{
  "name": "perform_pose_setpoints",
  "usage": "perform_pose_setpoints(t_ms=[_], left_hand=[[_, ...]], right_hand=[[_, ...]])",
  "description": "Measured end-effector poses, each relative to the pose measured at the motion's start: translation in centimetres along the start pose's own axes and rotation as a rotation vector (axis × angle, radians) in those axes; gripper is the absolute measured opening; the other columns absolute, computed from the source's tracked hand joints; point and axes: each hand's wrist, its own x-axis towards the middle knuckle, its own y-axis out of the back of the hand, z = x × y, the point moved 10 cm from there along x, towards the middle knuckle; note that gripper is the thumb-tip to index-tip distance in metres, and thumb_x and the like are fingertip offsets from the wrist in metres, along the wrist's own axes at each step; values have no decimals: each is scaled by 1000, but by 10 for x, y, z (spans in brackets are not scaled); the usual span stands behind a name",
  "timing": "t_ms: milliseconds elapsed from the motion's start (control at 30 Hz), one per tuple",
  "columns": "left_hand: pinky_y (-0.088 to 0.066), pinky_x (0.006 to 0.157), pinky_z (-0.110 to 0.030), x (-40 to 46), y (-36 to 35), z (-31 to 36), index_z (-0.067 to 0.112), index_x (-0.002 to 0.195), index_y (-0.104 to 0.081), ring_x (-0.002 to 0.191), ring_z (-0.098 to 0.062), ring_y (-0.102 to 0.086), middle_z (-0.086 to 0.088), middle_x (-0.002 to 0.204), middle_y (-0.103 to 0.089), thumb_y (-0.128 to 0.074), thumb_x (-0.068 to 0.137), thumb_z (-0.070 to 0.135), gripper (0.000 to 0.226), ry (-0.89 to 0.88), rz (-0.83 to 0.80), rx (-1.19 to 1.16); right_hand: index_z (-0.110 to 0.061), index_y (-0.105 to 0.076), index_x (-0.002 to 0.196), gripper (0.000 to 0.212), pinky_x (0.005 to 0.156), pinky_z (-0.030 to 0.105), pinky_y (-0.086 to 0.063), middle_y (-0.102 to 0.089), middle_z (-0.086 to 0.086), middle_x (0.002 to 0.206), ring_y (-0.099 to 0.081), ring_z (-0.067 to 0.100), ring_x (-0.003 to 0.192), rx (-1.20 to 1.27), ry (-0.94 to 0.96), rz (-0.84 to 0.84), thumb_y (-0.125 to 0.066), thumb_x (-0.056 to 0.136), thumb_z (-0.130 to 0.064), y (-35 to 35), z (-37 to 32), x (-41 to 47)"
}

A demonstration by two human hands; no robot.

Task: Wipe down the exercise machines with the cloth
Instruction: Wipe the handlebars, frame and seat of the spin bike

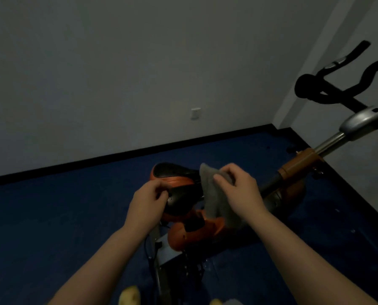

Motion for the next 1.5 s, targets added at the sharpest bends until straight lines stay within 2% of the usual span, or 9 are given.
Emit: perform_pose_setpoints(t_ms=[133,300,400,500,667,867,967,1367,1500], left_hand=[[-45,69,-20,24,13,-11,32,97,-66,85,-4,-58,12,101,-62,-58,92,17,17,-43,-72,44],[-49,78,-24,43,32,-31,34,90,-66,94,-1,-58,16,99,-65,-56,93,15,22,-74,-129,5],[-44,71,-16,50,38,-40,37,85,-63,91,2,-57,20,96,-63,-54,94,13,27,-104,-161,-3],[-43,70,-14,52,30,-37,40,84,-61,90,4,-56,21,95,-62,-54,93,13,30,-157,-201,-24],[-47,80,-24,44,7,-22,39,94,-59,94,2,-52,19,95,-59,-57,91,10,29,-343,-282,-32],[-46,80,-24,43,6,-30,28,104,-64,96,1,-50,17,98,-59,-55,91,2,30,-416,-270,-89],[-47,82,-28,44,10,-34,27,104,-65,95,0,-51,17,98,-61,-54,92,2,30,-450,-272,-99],[-45,84,-25,48,9,-43,35,107,-62,99,1,-52,25,102,-60,-54,93,4,34,-492,-382,-88],[-44,85,-25,47,3,-38,32,104,-65,101,1,-52,25,101,-60,-54,92,3,33,-491,-393,-120]], right_hand=[[-25,-58,89,9,73,30,-46,-58,-8,94,-55,8,87,-78,72,161,-63,90,-32,-12,-38,5],[-24,-66,95,18,83,29,-48,-60,-7,96,-57,7,90,-159,-53,-160,-55,95,-38,-116,-35,-14],[-27,-67,90,21,73,22,-48,-61,-13,90,-56,0,83,-183,-60,82,-51,96,-40,-90,-34,-18],[-26,-70,105,24,93,25,-45,-64,-13,107,-53,2,106,-336,97,227,-51,96,-37,-84,-45,-7],[-33,-41,143,45,120,28,-4,-30,-18,153,-13,-4,143,-446,119,13,-32,100,-42,-153,-29,8],[-30,-23,151,68,119,29,0,-14,-12,159,-1,1,145,-411,-307,374,1,91,-51,-139,-7,-19],[-31,-9,153,71,119,31,5,1,-13,159,8,6,147,-554,-325,278,12,88,-49,-161,-18,-29],[-35,-9,152,67,122,41,-3,-3,-14,160,4,7,147,-572,-275,235,8,89,-50,-158,-20,-15],[-35,-27,149,49,121,40,-5,-12,-20,156,-1,-1,145,-298,-218,237,-21,101,-44,-127,10,-8]])
